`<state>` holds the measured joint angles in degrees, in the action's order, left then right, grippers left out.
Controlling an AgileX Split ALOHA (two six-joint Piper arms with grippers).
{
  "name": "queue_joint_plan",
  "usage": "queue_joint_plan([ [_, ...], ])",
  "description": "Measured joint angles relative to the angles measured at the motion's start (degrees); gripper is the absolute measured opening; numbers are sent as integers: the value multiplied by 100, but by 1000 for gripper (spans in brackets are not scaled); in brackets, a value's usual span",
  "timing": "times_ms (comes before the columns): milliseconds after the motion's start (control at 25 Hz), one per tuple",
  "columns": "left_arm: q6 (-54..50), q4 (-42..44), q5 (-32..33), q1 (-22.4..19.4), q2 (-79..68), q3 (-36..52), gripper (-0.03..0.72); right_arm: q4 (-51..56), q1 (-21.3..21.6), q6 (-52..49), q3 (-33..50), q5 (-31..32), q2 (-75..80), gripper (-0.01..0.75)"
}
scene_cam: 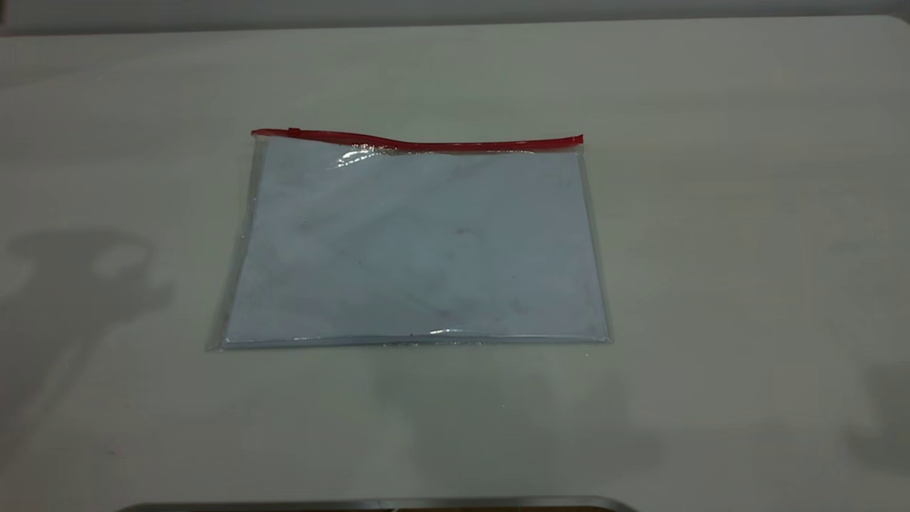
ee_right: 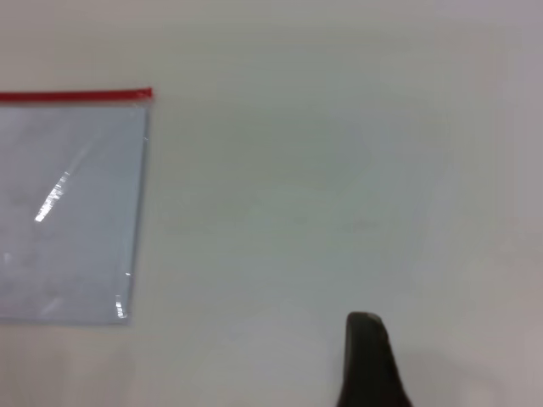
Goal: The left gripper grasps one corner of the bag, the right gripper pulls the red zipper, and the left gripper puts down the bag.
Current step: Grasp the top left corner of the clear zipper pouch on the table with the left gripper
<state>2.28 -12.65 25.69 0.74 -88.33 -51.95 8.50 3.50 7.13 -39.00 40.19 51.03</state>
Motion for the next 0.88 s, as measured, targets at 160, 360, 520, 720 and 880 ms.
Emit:
queue_joint_plan([
  [160, 571, -419, -82, 0, -974, -493, 567, 295, 0, 331, -5, -630, 803, 537],
  [360, 1386, -1166, -79, 0, -1895, -1023, 567, 941, 0, 1212, -198, -1182, 1790, 537],
  [520, 2138, -1955, -114, 0, -2235, -1152, 567, 1571, 0, 2047, -524, -1211, 2502, 537],
  [720, 3394, -3110, -199, 0, -2544, -1194, 567, 2191, -315, 3048, -882, -1211, 3291, 537],
  [880, 4823, -4425, -246, 0, -2894, -1199, 567, 2329, -896, 3432, -1040, -1235, 3766, 537],
])
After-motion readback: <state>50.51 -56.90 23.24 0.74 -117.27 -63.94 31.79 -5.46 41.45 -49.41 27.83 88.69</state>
